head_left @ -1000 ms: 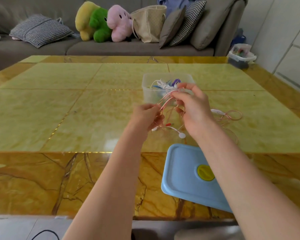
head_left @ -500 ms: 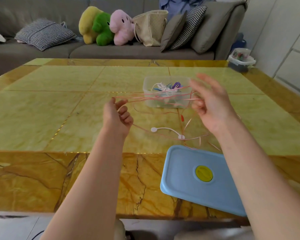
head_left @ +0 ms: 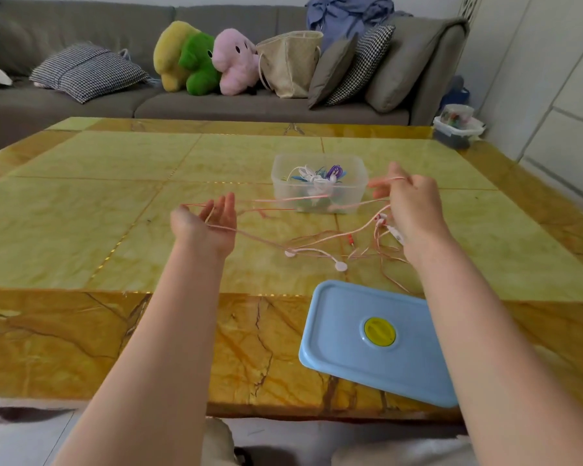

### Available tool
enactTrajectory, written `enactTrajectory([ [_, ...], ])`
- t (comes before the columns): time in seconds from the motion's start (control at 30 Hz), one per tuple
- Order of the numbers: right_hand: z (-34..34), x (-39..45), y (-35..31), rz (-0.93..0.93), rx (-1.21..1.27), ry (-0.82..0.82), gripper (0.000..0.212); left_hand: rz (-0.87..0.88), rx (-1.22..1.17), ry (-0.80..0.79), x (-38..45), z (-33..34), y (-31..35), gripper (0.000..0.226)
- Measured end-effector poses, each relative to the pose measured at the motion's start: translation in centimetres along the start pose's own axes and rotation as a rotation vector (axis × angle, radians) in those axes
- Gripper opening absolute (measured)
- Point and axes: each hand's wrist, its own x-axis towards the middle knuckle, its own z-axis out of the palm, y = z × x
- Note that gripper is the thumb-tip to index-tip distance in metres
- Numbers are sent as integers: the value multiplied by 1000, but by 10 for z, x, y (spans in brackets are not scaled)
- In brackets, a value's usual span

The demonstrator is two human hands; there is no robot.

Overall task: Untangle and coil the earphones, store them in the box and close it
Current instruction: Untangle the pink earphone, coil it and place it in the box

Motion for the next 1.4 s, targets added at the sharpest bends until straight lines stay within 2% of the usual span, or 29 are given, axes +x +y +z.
enactTrajectory([
  [0.03,0,0,-2,9,-12,-8,40,3,10,-17,-1,-1,1,45],
  [0.1,-3,-2,0,-38,-205,-50,30,27,176,-71,-3,2,2,46],
  [0.17,-4,-7,6,-57,-487,-263,22,104,467,-145,-8,8,1,49],
  [0.23,-2,-14,8,-1,-678,-537,26,202,705,-218,-15,17,-2,53],
  [0.3,3,-18,5,-13,-683,-634,41,251,841,-287,-23,24,-2,58],
  [0.4,21,-26,-3,-200,-386,-556,56,229,935,-395,-33,30,0,66],
  [0.47,38,-35,-9,-264,-234,-592,60,166,1007,-505,-41,32,0,69],
  [0.53,52,-43,-12,-327,-141,-585,44,113,1157,-576,-46,32,-4,67],
  [0.6,58,-44,-14,-370,-118,-451,11,140,1318,-543,-45,30,-9,59],
  [0.63,57,-41,-12,-325,-65,-361,14,149,1340,-511,-42,28,-10,56],
  [0.67,54,-38,-12,-204,43,-306,21,128,1317,-477,-39,26,-8,54],
  [0.73,42,-31,-13,91,325,-260,24,66,1264,-425,-35,21,-3,51],
  [0.77,35,-27,-12,181,407,-245,23,69,1310,-401,-34,19,0,45],
  [0.83,22,-20,-6,271,507,-197,23,114,1498,-381,-31,15,2,32],
  [0.9,14,-14,3,299,493,-126,24,114,1623,-399,-30,11,4,26],
  [0.97,6,-8,18,264,280,-116,20,63,1596,-441,-28,8,5,23],
  [1.07,1,-5,33,155,-206,-289,2,39,1410,-517,-28,10,2,8],
  [1.1,1,-6,35,121,-371,-378,15,53,1326,-514,-27,12,0,8],
  [1.17,2,-8,33,35,-697,-542,44,88,1168,-443,-25,17,-6,22],
  [1.2,3,-11,31,-32,-797,-589,51,104,1113,-403,-23,20,-9,28],
  [1.27,7,-18,23,-165,-787,-581,47,131,1070,-381,-20,23,-15,31],
  [1.33,14,-23,17,-282,-606,-472,34,166,1125,-432,-19,23,-21,27],
  [1.4,22,-26,12,-324,-382,-389,23,190,1157,-518,-21,23,-25,23],
])
